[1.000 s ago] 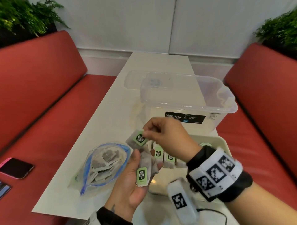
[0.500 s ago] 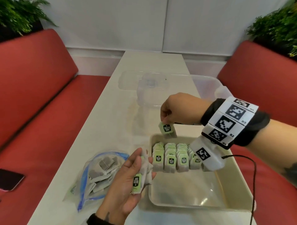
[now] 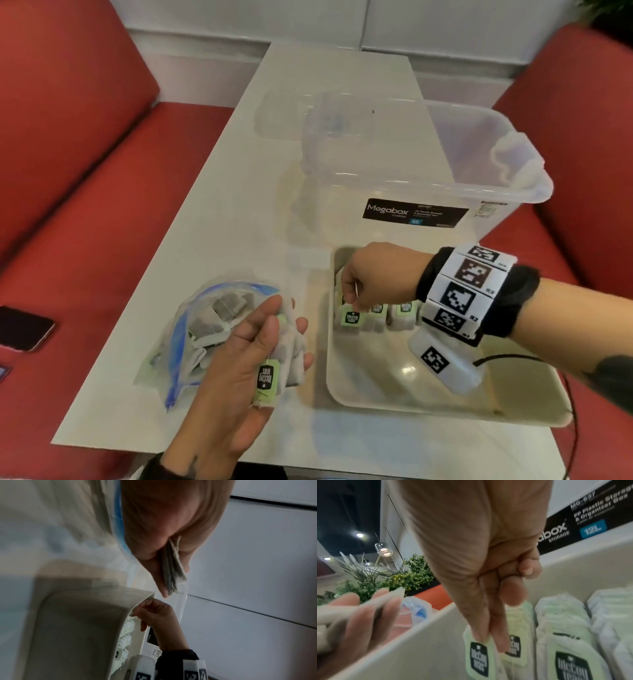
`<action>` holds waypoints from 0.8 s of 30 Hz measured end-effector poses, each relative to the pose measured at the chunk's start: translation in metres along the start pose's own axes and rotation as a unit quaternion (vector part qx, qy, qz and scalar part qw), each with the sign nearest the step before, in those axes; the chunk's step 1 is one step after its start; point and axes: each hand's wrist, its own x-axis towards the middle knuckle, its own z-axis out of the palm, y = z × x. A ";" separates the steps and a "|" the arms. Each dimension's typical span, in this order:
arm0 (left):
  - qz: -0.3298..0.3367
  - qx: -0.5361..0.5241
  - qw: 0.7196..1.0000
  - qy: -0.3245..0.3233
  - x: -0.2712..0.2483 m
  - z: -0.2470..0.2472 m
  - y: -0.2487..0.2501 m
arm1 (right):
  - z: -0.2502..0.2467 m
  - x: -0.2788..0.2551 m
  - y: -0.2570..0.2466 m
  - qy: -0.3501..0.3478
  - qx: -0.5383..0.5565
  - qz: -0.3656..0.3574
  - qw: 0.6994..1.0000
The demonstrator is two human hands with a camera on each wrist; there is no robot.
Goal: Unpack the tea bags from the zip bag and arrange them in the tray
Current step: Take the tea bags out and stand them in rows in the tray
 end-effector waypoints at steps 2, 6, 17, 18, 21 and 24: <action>-0.007 0.000 1.000 -0.016 -0.001 -0.002 -0.001 | 0.006 0.007 0.000 -0.003 -0.011 -0.004 1.000; -0.008 0.014 1.000 -0.025 -0.001 -0.006 -0.005 | 0.012 0.011 0.002 0.026 -0.024 0.005 0.999; -0.033 0.026 0.999 -0.018 -0.003 -0.001 -0.009 | 0.034 -0.014 0.009 -0.176 0.003 -0.053 0.983; -0.034 0.028 0.999 -0.019 -0.002 -0.001 -0.009 | 0.039 -0.011 0.007 -0.197 -0.006 -0.056 0.979; -0.035 0.032 0.999 -0.018 -0.001 -0.002 -0.009 | 0.045 0.003 0.005 -0.211 -0.045 -0.050 0.975; -0.034 0.031 0.999 -0.018 0.000 -0.001 -0.007 | 0.041 0.012 0.006 -0.199 -0.052 -0.046 0.978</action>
